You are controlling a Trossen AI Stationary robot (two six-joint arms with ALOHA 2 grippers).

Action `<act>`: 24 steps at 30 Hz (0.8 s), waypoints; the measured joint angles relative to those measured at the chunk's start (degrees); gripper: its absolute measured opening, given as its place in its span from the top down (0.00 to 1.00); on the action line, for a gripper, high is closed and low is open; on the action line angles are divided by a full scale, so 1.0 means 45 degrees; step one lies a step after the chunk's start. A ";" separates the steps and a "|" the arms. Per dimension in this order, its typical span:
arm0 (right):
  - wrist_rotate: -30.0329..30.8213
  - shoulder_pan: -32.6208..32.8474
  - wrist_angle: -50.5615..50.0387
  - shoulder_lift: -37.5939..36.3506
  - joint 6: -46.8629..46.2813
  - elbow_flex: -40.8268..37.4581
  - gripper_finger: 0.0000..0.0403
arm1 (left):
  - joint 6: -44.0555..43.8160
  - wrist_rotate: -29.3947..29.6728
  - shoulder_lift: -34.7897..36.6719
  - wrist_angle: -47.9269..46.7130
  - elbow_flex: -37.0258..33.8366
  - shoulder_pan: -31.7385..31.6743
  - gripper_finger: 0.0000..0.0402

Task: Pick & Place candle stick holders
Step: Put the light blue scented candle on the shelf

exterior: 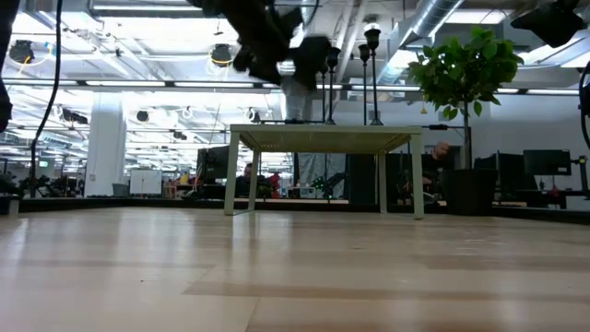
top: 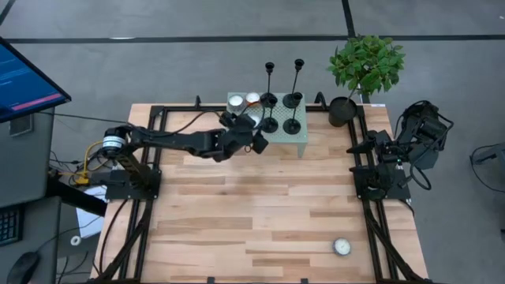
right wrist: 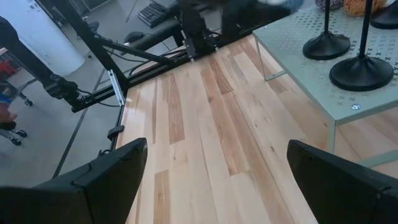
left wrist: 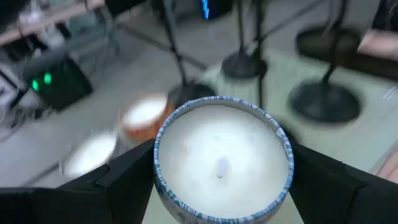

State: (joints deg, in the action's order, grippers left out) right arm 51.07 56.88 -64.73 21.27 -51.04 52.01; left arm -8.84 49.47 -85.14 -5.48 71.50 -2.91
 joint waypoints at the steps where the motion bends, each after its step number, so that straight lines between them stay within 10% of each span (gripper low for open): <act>1: 0.0000 -0.0004 -0.0005 -0.0003 0.0004 0.0000 0.07 | -0.0248 -0.0061 -0.0017 -0.0423 -0.0015 -0.0095 0.21; 24: 0.0000 0.0000 -0.0345 0.0002 0.0130 0.0000 0.07 | -0.2205 0.0017 -0.0094 0.1216 -0.1705 -0.0447 0.21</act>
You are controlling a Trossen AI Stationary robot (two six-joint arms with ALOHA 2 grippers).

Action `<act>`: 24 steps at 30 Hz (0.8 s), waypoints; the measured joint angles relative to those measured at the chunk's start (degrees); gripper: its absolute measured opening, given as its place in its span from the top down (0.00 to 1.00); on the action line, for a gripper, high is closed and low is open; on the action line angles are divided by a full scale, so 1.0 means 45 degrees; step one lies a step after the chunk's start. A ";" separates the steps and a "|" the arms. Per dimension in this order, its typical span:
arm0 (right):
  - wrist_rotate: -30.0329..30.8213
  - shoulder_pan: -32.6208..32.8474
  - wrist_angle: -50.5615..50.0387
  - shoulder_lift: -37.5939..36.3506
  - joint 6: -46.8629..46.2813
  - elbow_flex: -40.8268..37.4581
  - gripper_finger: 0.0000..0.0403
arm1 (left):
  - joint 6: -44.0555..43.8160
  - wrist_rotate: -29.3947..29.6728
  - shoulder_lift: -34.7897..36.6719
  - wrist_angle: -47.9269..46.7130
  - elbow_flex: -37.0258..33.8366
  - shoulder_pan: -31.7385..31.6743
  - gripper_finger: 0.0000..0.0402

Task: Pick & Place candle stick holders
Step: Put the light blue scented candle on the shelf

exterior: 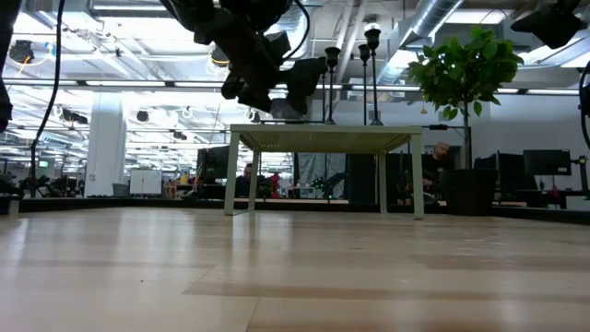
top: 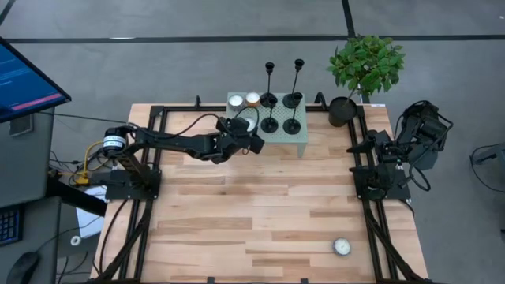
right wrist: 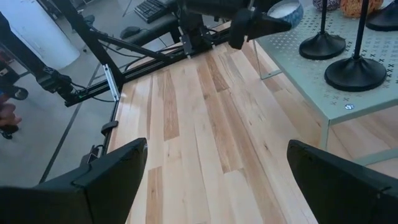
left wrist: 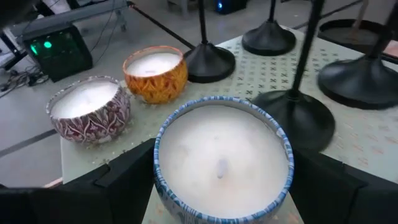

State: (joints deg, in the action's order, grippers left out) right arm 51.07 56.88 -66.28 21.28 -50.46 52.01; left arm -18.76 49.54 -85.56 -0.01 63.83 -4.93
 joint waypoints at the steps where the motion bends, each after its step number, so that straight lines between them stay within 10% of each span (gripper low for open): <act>1: 0.0000 -0.0002 -0.0028 0.0000 0.0000 0.0000 0.07 | 0.0009 -0.0015 0.0000 0.0051 -0.0009 -0.0087 0.21; 24: 0.0000 0.0000 -0.0228 -0.0004 -0.0005 -0.0005 0.07 | -0.0375 -0.2471 -0.0267 0.0271 -0.0009 -0.1186 0.21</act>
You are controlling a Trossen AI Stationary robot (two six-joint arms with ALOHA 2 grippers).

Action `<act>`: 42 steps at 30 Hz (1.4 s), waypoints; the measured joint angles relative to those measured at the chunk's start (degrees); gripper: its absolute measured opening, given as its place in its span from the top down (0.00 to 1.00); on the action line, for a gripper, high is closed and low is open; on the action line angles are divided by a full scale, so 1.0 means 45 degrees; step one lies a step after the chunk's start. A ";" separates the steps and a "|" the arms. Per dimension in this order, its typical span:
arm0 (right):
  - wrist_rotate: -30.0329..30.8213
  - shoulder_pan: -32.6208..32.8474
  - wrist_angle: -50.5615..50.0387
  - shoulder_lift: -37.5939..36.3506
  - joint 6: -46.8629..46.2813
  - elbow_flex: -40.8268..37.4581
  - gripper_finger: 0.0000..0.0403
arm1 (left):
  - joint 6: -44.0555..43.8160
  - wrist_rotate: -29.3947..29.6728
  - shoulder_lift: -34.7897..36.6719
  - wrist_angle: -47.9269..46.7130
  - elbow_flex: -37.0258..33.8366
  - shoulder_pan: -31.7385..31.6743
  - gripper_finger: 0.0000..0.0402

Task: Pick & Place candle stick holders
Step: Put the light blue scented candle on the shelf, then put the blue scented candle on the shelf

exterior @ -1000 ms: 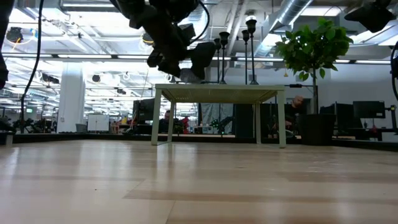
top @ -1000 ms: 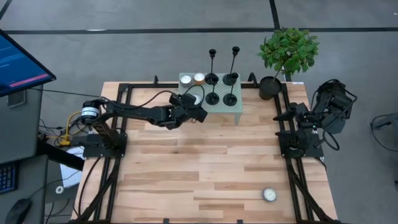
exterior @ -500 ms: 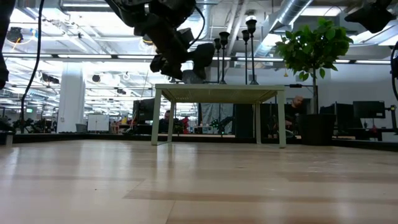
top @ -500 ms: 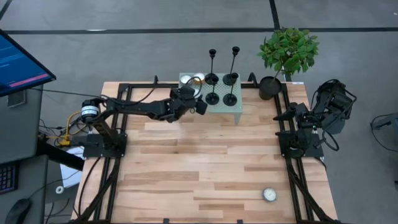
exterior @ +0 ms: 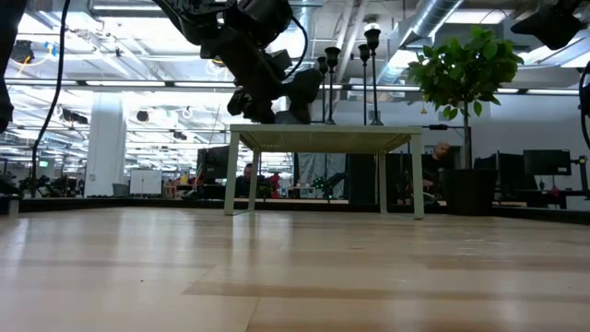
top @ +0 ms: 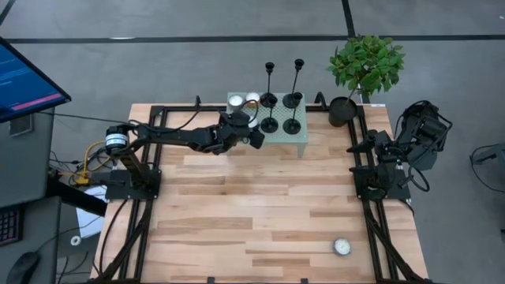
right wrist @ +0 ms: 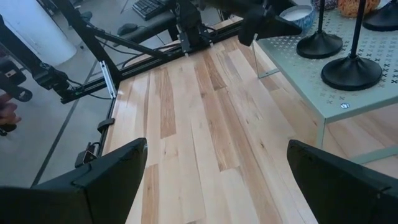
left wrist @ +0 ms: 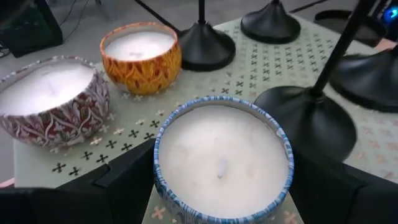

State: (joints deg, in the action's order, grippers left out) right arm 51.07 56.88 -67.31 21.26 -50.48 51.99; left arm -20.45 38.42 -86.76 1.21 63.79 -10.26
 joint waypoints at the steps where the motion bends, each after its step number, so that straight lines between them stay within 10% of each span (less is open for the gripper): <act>1: 0.0000 -0.0001 0.0000 0.0000 -0.0001 0.0000 0.07 | 0.0002 -0.0044 0.0000 0.0043 0.0000 0.0000 0.21; 42: -0.0397 -0.0002 -0.0179 0.0014 -0.0458 0.0000 0.07 | 0.2710 -0.0542 0.2366 -0.0602 0.0005 0.0969 0.16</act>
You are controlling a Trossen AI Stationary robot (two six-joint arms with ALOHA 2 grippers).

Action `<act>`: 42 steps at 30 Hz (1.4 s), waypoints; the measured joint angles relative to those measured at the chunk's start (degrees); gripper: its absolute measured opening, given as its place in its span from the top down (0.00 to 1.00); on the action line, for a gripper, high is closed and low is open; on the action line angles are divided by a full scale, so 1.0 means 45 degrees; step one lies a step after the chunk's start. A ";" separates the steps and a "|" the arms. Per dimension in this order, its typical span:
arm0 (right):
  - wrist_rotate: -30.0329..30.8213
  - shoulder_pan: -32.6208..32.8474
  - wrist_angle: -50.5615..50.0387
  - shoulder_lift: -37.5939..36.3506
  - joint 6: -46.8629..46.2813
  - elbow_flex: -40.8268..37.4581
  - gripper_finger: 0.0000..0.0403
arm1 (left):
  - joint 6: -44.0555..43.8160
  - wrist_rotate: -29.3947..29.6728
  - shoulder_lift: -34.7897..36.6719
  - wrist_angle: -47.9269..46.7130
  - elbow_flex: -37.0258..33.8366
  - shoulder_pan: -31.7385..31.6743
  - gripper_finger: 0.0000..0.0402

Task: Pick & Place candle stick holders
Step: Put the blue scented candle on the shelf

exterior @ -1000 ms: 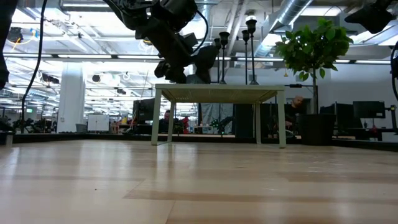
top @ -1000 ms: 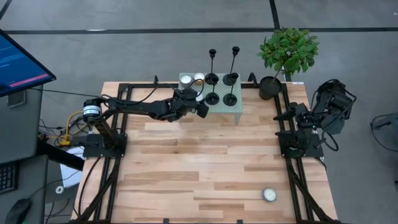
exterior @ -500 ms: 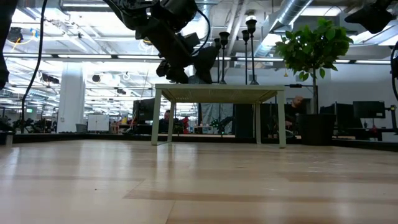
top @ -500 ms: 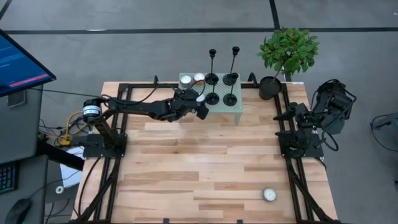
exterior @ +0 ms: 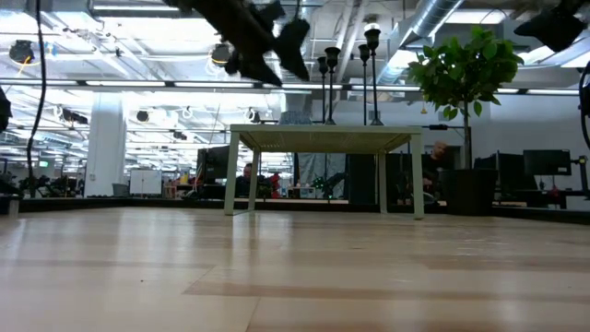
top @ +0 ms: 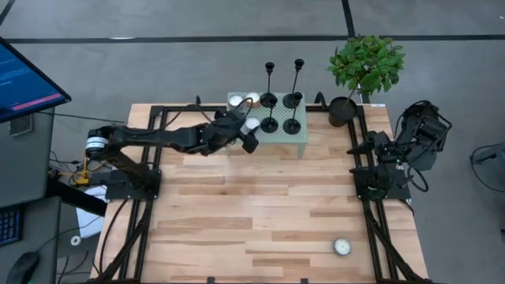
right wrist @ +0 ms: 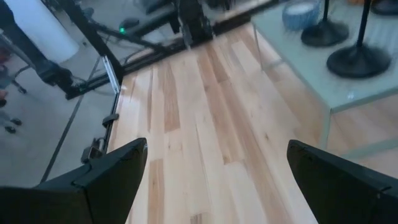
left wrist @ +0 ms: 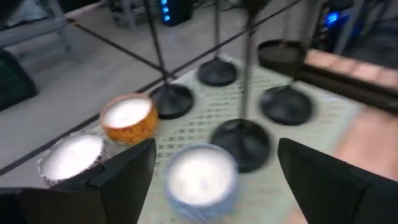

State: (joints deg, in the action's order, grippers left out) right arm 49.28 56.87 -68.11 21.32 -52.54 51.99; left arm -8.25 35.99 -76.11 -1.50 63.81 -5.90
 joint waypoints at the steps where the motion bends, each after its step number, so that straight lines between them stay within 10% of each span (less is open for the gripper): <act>1: -0.0188 -0.0003 -0.0232 0.0050 -0.0308 0.0005 0.07 | -0.0138 0.0002 0.0261 -0.0113 0.0000 0.0230 0.16; 10: -0.4599 -0.0003 -0.2609 0.2777 -0.3748 0.0000 0.07 | -0.1349 0.0325 0.2203 -0.1554 0.0005 0.2956 0.16; 21: -1.0133 0.0285 -0.0384 0.8809 -0.3719 -0.0010 0.07 | -0.1656 0.0680 0.2486 -0.1682 0.0005 0.5266 0.16; 42: -1.2687 -0.0133 0.5425 1.6409 -0.4067 -0.0010 0.07 | -0.1608 -0.0340 0.5248 -0.3412 0.0005 0.6900 0.16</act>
State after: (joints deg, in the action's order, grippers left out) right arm -7.81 56.27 -43.70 95.16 -70.84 51.94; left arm -15.49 34.46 -52.50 -16.86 63.83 25.15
